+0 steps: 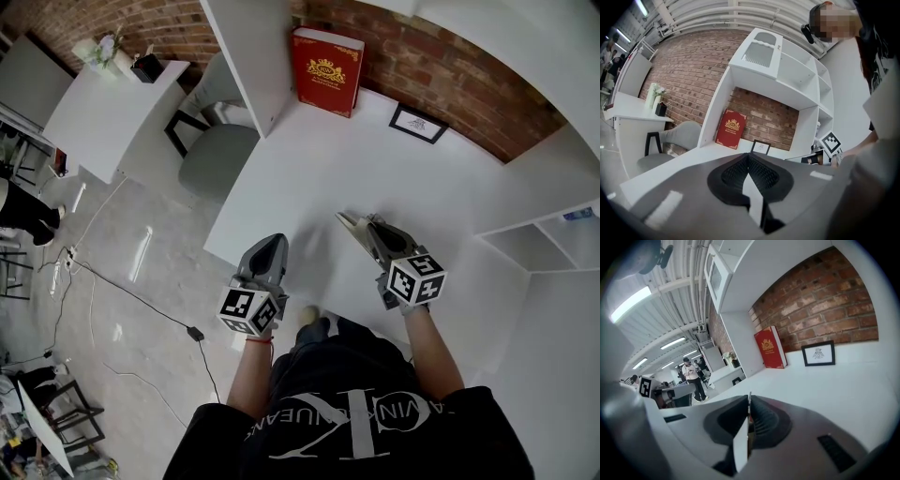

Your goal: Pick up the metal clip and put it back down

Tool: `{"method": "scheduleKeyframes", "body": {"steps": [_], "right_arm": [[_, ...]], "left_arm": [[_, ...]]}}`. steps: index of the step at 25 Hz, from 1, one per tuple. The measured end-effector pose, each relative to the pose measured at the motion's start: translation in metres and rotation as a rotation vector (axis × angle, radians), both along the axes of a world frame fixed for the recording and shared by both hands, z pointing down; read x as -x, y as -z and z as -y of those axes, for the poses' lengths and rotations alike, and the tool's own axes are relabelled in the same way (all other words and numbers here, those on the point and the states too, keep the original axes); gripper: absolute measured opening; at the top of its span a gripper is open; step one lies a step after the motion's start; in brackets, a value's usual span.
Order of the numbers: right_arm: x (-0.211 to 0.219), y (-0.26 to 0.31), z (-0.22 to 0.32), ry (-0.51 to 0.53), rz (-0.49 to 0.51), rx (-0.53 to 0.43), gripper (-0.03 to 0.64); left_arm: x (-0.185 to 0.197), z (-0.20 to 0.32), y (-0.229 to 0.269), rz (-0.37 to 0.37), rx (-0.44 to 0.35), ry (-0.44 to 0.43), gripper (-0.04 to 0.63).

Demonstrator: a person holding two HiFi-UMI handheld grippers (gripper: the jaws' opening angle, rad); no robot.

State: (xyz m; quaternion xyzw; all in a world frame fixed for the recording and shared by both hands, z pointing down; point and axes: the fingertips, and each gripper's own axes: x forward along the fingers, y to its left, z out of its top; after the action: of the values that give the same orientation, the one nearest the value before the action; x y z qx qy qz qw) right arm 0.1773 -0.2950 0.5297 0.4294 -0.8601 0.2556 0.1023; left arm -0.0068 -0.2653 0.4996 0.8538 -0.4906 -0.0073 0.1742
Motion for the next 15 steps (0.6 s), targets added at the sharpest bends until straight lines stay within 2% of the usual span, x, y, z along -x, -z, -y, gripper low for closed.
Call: {"method": "scheduleKeyframes", "body": {"steps": [15], "right_arm": [[-0.002,-0.044,-0.001,-0.02,0.088,0.081,0.029]], "left_arm": [[0.002,-0.01,-0.012,-0.003,0.046,0.015,0.011]]}}
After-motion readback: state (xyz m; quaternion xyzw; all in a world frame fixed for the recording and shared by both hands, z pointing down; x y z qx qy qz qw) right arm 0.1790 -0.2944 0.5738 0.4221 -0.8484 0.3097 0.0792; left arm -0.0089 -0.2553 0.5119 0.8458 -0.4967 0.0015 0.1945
